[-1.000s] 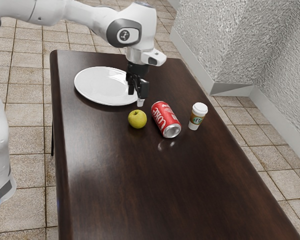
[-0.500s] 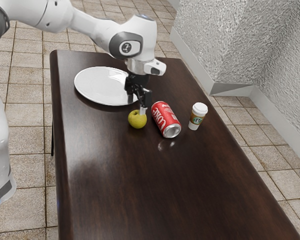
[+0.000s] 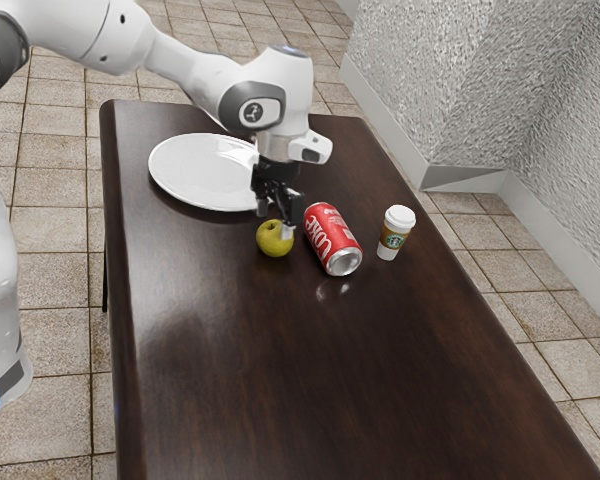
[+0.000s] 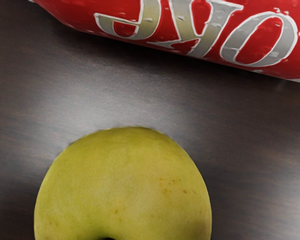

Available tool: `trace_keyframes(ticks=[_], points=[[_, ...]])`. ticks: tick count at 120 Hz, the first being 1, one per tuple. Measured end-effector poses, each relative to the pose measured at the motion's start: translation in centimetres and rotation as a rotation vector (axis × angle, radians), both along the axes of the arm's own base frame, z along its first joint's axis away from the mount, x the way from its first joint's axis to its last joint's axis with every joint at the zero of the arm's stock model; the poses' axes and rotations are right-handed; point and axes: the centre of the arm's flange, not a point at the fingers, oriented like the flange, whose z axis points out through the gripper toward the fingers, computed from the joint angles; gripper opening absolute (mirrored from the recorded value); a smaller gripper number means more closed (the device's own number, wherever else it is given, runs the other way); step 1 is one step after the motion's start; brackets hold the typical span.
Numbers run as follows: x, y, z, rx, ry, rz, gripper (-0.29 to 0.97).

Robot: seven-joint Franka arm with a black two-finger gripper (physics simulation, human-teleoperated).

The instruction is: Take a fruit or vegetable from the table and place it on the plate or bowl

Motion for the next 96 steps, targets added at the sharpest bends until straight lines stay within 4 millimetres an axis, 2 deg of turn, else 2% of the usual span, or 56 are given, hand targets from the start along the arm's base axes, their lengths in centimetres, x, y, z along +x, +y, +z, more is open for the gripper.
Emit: trace_keyframes(ticks=[58, 96], points=[[0.7, 0.3, -2.7, -0.006, 0.017, 0.013, 0.68], [1.1, 0.4, -3.7, -0.007, 0.021, 0.019, 0.68]])
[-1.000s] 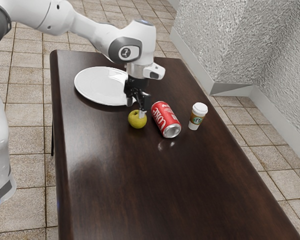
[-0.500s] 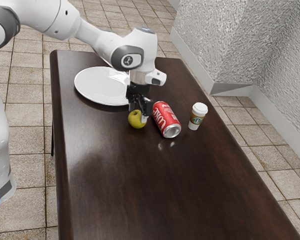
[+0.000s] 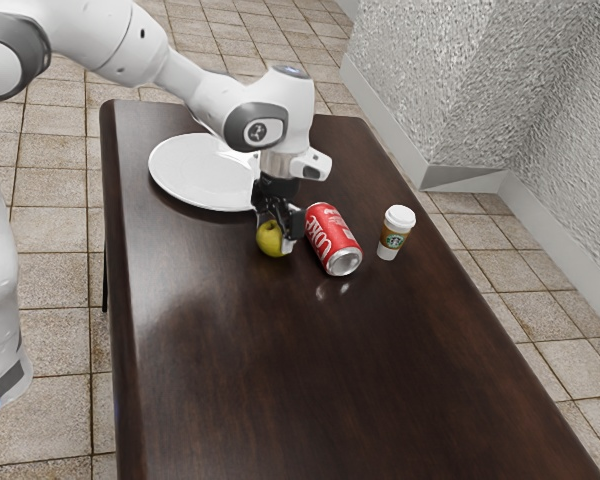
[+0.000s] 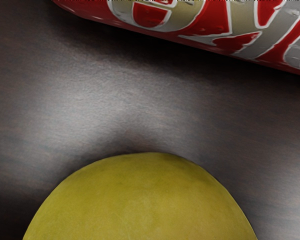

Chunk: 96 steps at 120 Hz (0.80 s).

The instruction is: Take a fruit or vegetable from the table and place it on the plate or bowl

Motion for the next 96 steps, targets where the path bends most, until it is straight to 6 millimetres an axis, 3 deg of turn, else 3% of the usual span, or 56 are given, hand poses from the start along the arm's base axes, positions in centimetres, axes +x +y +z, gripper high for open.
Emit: trace_keyframes(ticks=[23, 39, 53, 61, 77, 85, 96], points=[[0.3, 0.1, -1.0, -0.003, 0.014, 0.002, 0.67], [0.4, 0.2, -0.7, 0.008, -0.002, 0.012, 0.38], [0.3, 0.3, -0.2, 0.019, -0.013, 0.029, 0.31], [-1.0, 0.1, 1.5, 0.029, -0.045, 0.043, 0.28], [-2.7, 0.4, 7.3, 0.052, -0.133, 0.087, 0.32], [-3.4, 1.8, 8.9, 0.062, -0.145, 0.126, 0.33], [-4.5, 4.7, 9.4, 0.065, -0.130, 0.204, 0.33]])
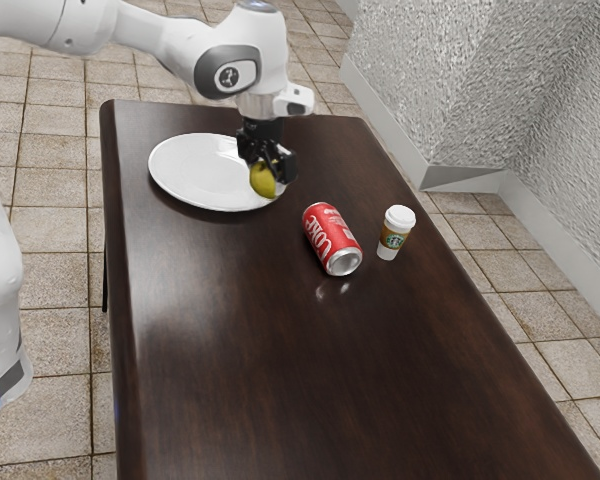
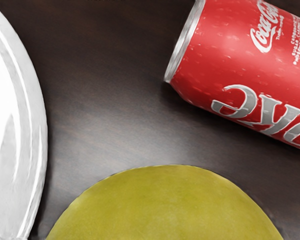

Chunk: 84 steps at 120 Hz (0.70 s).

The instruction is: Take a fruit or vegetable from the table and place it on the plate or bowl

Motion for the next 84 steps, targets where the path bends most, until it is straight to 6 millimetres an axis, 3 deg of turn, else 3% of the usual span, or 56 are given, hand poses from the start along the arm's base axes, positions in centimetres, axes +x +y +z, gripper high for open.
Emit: trace_keyframes(ticks=[11, 23, 48, 70, 84], points=[[-1.1, 2.7, 0.1, -0.005, 0.013, 0.074, 0.33], [-2.4, 4.3, 1.2, 0.008, 0.007, 0.121, 0.33], [-2.1, 1.9, 5.3, 0.081, -0.035, 0.082, 0.34], [-4.5, 2.6, 7.9, 0.112, -0.058, 0.131, 0.33], [-6.0, 4.3, 7.5, 0.104, -0.031, 0.196, 0.33]])
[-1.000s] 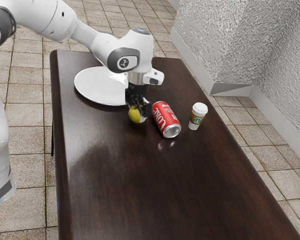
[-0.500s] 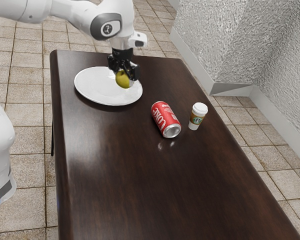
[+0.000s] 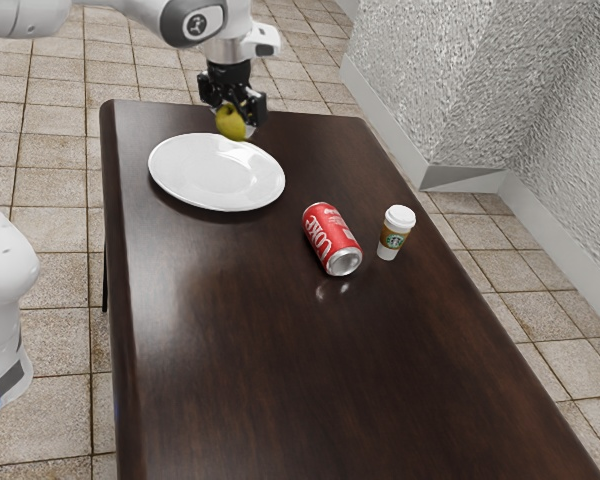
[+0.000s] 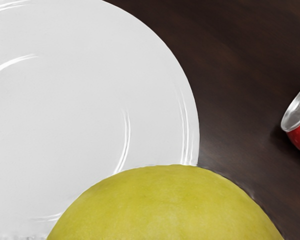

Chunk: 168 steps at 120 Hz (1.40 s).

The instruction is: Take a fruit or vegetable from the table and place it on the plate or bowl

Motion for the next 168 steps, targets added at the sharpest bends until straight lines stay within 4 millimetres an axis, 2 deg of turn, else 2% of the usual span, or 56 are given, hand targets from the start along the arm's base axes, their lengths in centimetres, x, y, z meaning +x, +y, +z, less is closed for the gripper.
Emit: trace_keyframes(ticks=[13, 37, 52, 68, 84, 100, 115, 129, 136, 146, 165, 168], points=[[-1.3, 2.3, -1.3, -0.032, 0.034, 0.080, 0.33], [-4.1, 4.4, -2.9, -0.083, 0.069, 0.186, 0.32], [-4.8, 5.7, -3.2, -0.099, 0.077, 0.228, 0.32], [-4.4, 8.1, -4.0, -0.125, 0.094, 0.261, 0.32], [-3.8, 9.3, -3.9, -0.127, 0.095, 0.269, 0.33], [-2.4, 9.0, -3.9, -0.106, 0.104, 0.243, 0.33], [-0.7, 10.0, -3.0, -0.085, 0.099, 0.225, 0.33], [-0.3, 10.2, -2.9, -0.075, 0.101, 0.220, 0.33], [0.1, 9.7, -2.9, -0.071, 0.103, 0.207, 0.45], [0.5, 9.2, -2.9, -0.070, 0.104, 0.195, 0.54], [0.6, 8.9, -2.6, -0.069, 0.097, 0.190, 0.63], [1.0, 8.5, -2.0, -0.071, 0.076, 0.188, 0.64]])
